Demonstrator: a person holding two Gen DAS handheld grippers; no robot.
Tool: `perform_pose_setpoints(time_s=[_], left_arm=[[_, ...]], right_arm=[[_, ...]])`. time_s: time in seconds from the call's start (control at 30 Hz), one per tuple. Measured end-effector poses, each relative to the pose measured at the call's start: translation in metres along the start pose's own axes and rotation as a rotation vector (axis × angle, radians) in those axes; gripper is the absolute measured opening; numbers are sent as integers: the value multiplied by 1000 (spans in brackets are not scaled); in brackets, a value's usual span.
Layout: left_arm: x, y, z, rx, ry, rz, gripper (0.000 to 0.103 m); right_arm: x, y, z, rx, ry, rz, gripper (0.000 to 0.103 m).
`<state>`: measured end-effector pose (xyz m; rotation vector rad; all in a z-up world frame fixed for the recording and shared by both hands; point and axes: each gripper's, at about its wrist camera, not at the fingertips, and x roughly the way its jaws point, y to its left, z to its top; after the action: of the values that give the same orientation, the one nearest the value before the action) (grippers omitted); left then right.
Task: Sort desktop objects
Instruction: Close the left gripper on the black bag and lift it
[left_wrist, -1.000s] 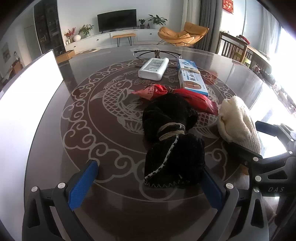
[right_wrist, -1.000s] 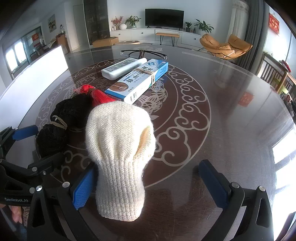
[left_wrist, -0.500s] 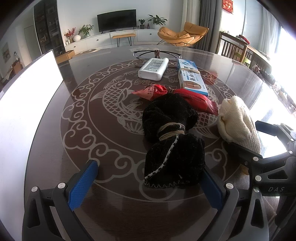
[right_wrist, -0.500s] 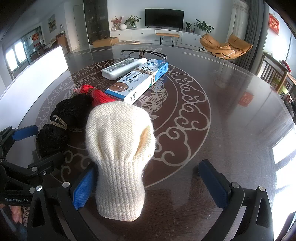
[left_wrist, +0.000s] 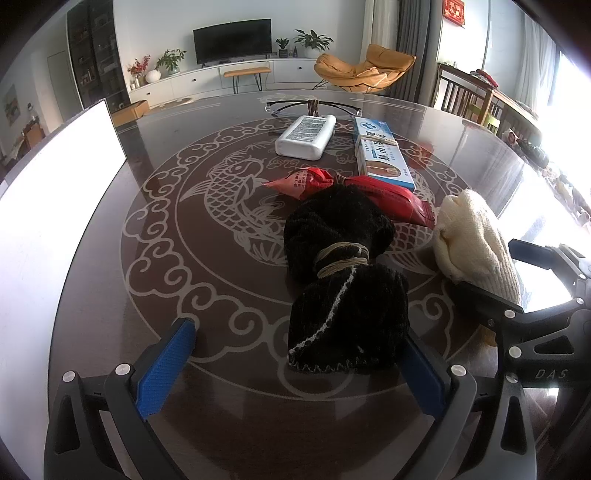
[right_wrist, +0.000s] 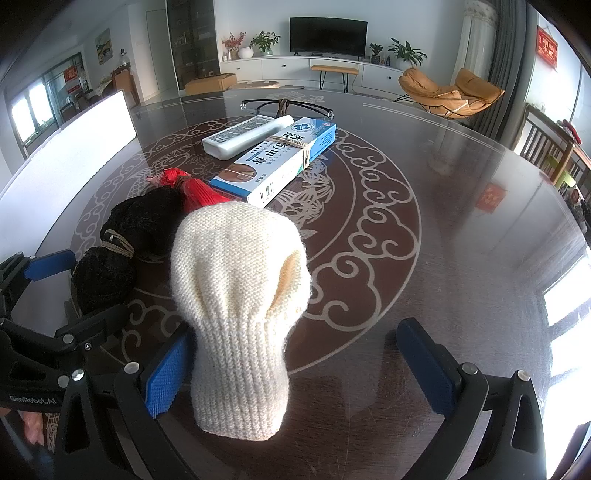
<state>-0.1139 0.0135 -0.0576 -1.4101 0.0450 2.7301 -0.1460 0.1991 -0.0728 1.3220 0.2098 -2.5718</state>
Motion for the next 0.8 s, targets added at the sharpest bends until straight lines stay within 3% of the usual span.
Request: perform_pose_setpoints(time_s=[0.37,0.5,0.57,0.6,0.63,0.67,0.7,0.8], left_arm=[[0,-1,1,28,11,-13,103],[7,-2,16,84,59,-23,103],[9,-1,23,89,47,-40,102],[10,-2,25,103,35,-58,80],[10,-4,28,129,14,-80,68],[8,-4,30,141,-1,-81,40],[8,-5,32,145,-2,-85,35],[0,0,24,115,-12,-120,32]], right_arm=[[1,0,0,0,0,0,103],[0,0,0,0,0,0,103],[0,0,0,2,-1,4,103],[0,-1,0,2,-1,2,103],[-1,-1,0,3,0,4,103],[0,-2,0,3,-1,4,103],[0,-2,0,3,-1,4,103],[-1,-2,0,3,0,4,103]])
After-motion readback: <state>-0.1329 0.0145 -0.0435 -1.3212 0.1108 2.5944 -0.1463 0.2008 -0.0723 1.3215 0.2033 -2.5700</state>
